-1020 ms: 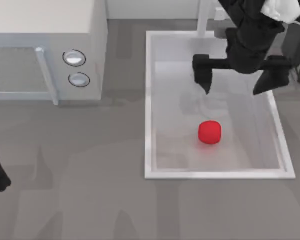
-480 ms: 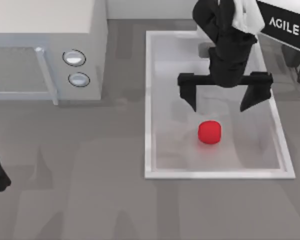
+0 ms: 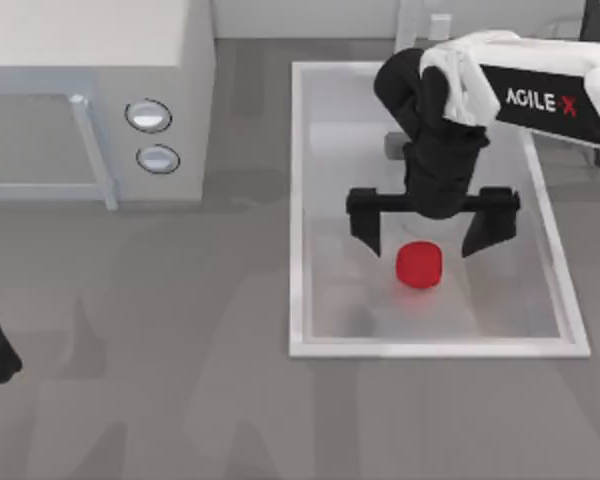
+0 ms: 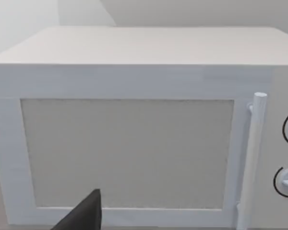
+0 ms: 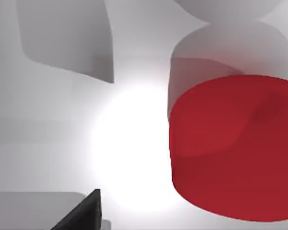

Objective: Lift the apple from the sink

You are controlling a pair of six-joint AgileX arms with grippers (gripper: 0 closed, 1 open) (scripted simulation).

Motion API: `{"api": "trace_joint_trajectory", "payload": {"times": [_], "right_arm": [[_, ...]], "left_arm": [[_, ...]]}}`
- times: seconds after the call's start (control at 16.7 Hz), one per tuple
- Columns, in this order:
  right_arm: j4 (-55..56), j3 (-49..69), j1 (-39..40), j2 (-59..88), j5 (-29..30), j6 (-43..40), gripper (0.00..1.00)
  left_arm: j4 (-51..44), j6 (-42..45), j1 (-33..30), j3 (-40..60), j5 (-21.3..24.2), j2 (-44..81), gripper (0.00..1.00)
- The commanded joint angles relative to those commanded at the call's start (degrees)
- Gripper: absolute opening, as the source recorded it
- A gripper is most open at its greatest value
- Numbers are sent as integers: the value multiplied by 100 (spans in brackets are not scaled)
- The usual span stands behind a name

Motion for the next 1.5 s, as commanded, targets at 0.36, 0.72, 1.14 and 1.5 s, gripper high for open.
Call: {"api": "trace_joint_trajectory", "payload": {"times": [0.36,0.72,1.14,1.5], "right_arm": [[1201,-607,21,644,8,15,100],[1205,-609,21,647,8,15,85],[1205,-609,21,647,8,15,32],[1205,-609,21,647,8,15,0]], "left_arm": [[0,0,0,0,0,0,100],[0,0,0,0,0,0,100],[0,0,0,0,0,0,100],[0,0,0,0,0,0,100]]}}
